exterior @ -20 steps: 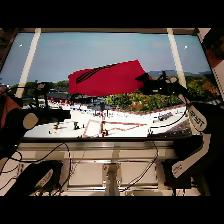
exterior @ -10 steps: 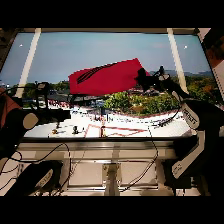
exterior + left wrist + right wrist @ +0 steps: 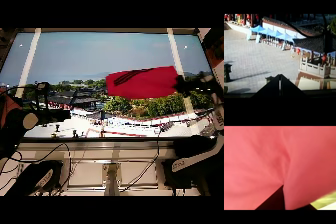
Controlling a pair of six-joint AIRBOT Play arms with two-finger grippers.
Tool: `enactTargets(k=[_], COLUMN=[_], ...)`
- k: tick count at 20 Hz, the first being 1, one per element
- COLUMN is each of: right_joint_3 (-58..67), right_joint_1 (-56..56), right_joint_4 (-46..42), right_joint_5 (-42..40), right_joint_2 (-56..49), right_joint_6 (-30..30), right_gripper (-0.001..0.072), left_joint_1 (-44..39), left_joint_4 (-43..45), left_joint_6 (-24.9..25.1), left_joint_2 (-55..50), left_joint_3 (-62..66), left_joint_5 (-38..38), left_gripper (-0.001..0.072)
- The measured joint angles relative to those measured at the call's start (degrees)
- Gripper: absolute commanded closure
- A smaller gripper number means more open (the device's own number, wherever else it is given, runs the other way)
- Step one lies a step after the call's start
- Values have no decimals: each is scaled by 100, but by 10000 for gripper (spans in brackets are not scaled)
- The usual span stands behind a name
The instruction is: Fold the clothes and pants, and hang the long-sleeved shirts on hangers.
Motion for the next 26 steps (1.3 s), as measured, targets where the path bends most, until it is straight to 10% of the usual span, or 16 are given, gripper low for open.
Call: enactTargets(k=[11, 12, 14, 15, 17, 20, 26], right_joint_3=[-11, -11, 52, 162, 629, 1746, 2900], right_joint_1=[-3958, -4074, -4210, -4249, -4297, -4256, -3174], right_joint_4=[-1438, -1502, -1569, -1585, -1626, -1515, -920], right_joint_5=[903, 879, 881, 951, 1226, 1781, 3099], right_joint_2=[485, 498, 505, 505, 509, 522, 533], right_joint_6=[-1327, -1373, -1405, -1405, -1381, -1233, -1191], right_gripper=[706, 651, 150, 141, 157, 687, 707], left_joint_1=[0, 0, 0, 0, 0, 0, 90], left_joint_4=[-190, -225, -260, -267, -282, -299, -306], left_joint_6=[-2, -2, -2, -2, -2, -4, -98], left_joint_2=[0, 0, 0, 0, 0, 0, 0], left_joint_3=[0, 0, 0, 0, 0, 31, 789], left_joint_5=[437, 514, 629, 680, 737, 778, 382], left_gripper=[687, 687, 684, 676, 674, 687, 688])
